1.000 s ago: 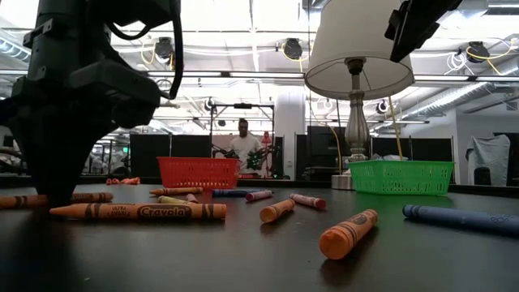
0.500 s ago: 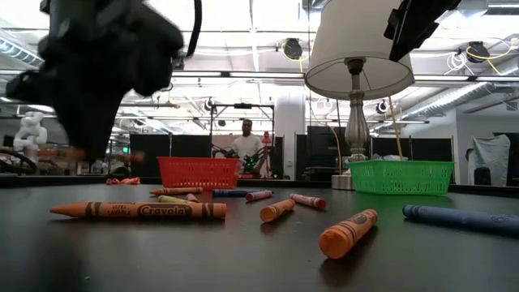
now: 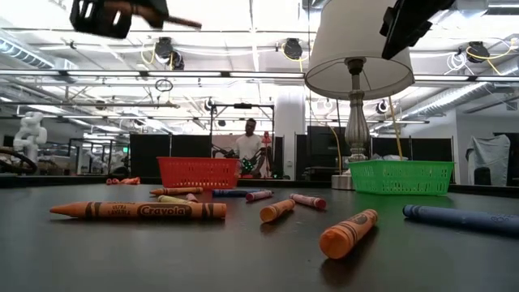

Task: Sort crayons
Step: Put the orange crayon into the blue basket

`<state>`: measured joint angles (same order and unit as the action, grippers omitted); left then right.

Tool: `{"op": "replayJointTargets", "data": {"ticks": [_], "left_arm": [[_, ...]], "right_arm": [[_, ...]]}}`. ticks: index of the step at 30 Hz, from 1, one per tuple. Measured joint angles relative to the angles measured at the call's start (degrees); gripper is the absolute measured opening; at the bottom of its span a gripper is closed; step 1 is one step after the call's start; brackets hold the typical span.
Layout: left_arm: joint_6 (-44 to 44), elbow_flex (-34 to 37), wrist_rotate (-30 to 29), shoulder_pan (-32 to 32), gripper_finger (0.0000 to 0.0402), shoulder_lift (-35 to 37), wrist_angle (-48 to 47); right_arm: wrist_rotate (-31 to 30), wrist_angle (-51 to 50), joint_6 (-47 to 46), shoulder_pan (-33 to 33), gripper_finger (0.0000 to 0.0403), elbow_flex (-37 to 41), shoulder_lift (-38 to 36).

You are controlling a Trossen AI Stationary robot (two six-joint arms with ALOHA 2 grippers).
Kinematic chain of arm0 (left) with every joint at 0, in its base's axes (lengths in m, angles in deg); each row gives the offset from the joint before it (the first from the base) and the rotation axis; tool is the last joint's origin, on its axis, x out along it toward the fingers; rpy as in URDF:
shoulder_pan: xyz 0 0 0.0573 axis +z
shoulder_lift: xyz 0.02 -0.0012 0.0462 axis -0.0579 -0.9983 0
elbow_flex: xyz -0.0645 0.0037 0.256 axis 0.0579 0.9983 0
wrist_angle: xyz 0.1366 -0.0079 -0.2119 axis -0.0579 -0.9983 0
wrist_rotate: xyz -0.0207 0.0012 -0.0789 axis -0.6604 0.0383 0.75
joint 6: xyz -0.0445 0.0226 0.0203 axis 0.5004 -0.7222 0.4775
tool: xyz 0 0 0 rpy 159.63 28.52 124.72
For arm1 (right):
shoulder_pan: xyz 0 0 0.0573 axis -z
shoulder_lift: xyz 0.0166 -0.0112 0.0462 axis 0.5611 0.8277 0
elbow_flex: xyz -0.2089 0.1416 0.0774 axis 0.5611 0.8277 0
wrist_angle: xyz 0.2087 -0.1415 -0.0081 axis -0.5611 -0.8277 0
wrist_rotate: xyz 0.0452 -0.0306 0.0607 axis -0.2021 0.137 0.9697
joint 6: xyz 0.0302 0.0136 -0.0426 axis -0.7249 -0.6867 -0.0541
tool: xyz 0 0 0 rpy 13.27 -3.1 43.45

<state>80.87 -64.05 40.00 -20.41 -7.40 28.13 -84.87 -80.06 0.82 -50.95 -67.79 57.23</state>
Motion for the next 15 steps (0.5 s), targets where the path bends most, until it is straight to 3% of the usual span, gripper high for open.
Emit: {"op": "replayJointTargets", "data": {"ticks": [15], "left_arm": [[-10.24,-5.47,-1.68,0.02,0.0008,7.08,-0.1]], "right_arm": [[-1.89,6.97,-1.65,0.0,0.0121,0.0,0.0]]}}
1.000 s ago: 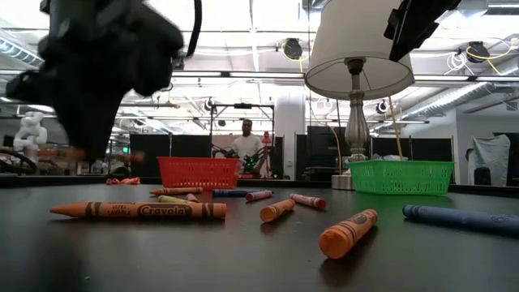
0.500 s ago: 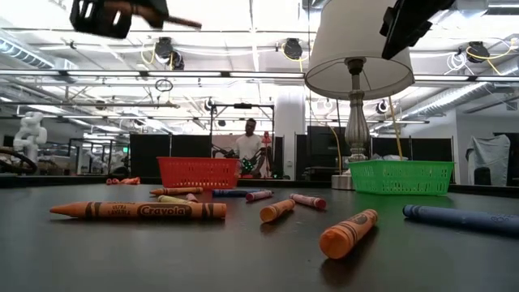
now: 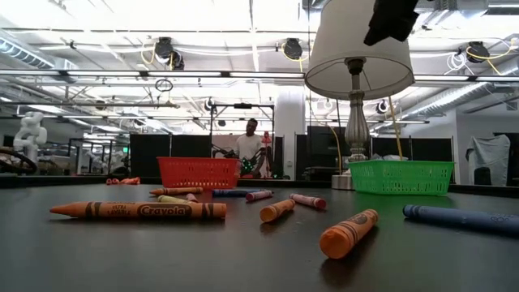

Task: Sort crayons
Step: Put the orange crayon into the blue basket

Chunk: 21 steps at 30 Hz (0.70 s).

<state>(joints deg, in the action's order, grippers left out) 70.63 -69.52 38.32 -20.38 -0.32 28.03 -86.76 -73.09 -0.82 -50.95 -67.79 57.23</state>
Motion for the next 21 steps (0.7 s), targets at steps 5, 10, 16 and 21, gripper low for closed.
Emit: {"op": "replayJointTargets", "data": {"ticks": [5,10,16,21], "left_arm": [[-3.68,-2.85,-1.85,0.09,0.0008,1.44,0.19],[-7.18,-4.44,-4.41,0.11,0.0008,3.23,0.21],[-13.89,-6.62,-4.51,0.03,0.0008,4.53,0.08],[-28.09,-7.81,-4.46,-0.11,0.0008,5.55,0.24]], "right_arm": [[-1.18,1.58,-0.29,0.02,0.0121,0.0,0.0],[-0.95,1.61,-6.39,0.0,0.0121,0.0,0.0],[-0.44,3.09,-17.44,-0.17,0.0121,0.0,0.0],[0.82,7.43,-25.48,-0.17,0.0121,0.0,0.0]]}}
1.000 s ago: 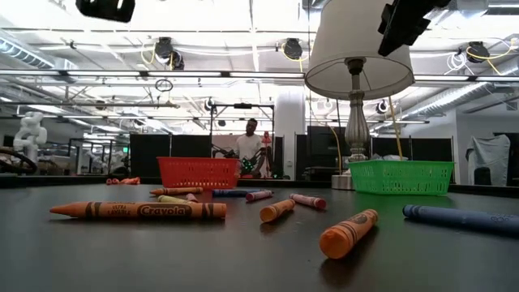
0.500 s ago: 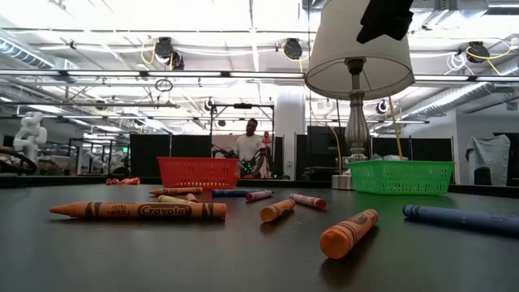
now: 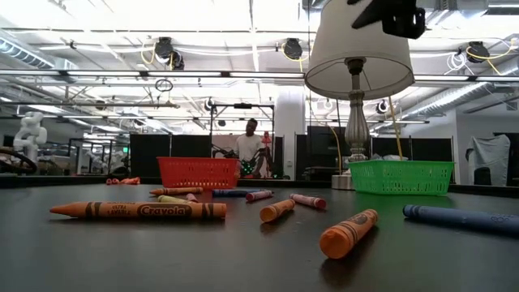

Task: Sort crayons
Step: Put the orange crayon into the blue basket

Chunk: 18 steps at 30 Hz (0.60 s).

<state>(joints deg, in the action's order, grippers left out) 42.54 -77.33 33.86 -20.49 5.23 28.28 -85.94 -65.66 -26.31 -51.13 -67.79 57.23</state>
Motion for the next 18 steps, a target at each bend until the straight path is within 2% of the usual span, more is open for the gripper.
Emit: {"op": "replayJointTargets", "data": {"ticks": [9,14,18], "left_arm": [[-30.97,-0.03,0.04,0.02,0.0008,1.65,-0.13],[-41.21,-0.03,0.1,0.02,0.0008,1.74,-0.1],[-45.29,-0.04,0.21,0.02,0.0008,1.74,-0.1]], "right_arm": [[-0.26,6.77,-9.69,-0.78,0.0121,0.0,0.0],[-0.3,6.98,-13.2,-1.99,0.0121,0.0,0.0],[-1.81,6.99,-15.33,-3.11,0.0121,0.0,0.0]]}}
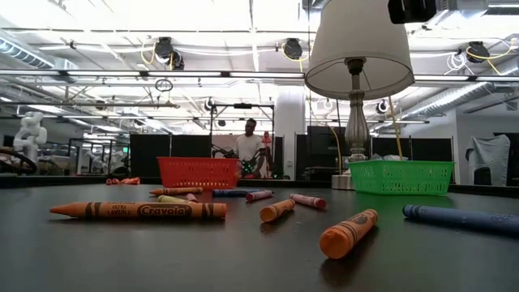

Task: Sort crayons
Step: Put the orange crayon into the blue basket

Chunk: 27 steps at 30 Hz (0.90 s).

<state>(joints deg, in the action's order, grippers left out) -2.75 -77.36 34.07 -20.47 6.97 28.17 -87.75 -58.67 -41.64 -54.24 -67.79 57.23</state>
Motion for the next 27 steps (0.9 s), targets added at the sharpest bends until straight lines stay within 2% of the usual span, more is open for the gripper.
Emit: {"op": "replayJointTargets", "data": {"ticks": [9,15,18,27], "left_arm": [[-6.56,0.0,-0.02,0.0,0.0009,-0.02,-0.02],[-6.47,-0.01,-0.05,0.0,0.0009,-0.02,-0.02],[-5.87,0.0,-0.09,0.0,0.0009,-0.02,-0.02],[3.68,0.0,-0.22,0.0,0.0009,-0.02,-0.04]], "right_arm": [[-7.5,-0.01,-1.14,-2.28,0.0121,0.0,0.0],[-7.67,-0.01,0.28,-2.31,0.0121,0.0,0.0],[-7.65,-0.15,0.46,-2.31,0.0121,0.0,0.0],[-7.45,-1.26,0.42,-2.28,0.0121,0.02,0.0]]}}
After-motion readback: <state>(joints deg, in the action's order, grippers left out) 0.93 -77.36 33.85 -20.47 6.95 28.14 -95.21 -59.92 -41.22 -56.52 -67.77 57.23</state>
